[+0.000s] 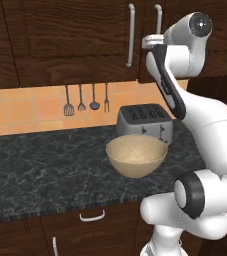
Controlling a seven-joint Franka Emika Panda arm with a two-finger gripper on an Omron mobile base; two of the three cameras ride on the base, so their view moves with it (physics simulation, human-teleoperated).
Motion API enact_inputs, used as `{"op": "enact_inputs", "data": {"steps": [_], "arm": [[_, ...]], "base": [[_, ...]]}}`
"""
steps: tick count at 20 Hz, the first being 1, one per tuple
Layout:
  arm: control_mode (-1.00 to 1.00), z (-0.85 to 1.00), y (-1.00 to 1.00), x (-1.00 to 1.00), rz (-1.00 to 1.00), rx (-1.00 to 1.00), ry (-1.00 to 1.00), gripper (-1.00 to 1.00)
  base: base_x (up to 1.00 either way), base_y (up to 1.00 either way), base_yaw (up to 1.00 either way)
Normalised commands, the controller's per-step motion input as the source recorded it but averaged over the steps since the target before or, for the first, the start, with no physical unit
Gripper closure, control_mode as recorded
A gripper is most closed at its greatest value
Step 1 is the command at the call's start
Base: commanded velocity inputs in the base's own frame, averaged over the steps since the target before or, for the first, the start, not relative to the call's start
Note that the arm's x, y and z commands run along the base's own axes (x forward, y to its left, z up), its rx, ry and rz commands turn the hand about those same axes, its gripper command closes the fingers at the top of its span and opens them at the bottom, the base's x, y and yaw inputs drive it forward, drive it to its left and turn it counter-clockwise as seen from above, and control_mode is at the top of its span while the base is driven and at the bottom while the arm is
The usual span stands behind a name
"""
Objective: Open the cabinet, pick up the bread from the cabinet and place it in the basket. Then move the basket to the dining counter.
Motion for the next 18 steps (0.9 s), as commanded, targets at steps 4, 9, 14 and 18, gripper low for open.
{"op": "enact_inputs", "data": {"steps": [4,9,14,18], "arm": [[-1.0,0.0,-1.0,-1.0,0.0,0.13,0.0,1.0],[-1.0,-0.01,-1.0,-1.0,0.0,0.06,-0.15,1.0],[-1.0,0.0,-1.0,-1.0,0.0,0.04,-0.03,1.0],[-1.0,0.0,-1.0,-1.0,-0.02,0.0,-0.06,1.0]], "base": [[0.0,0.0,0.0],[0.0,0.0,0.0],[0.0,0.0,0.0],[0.0,0.0,0.0]]}}
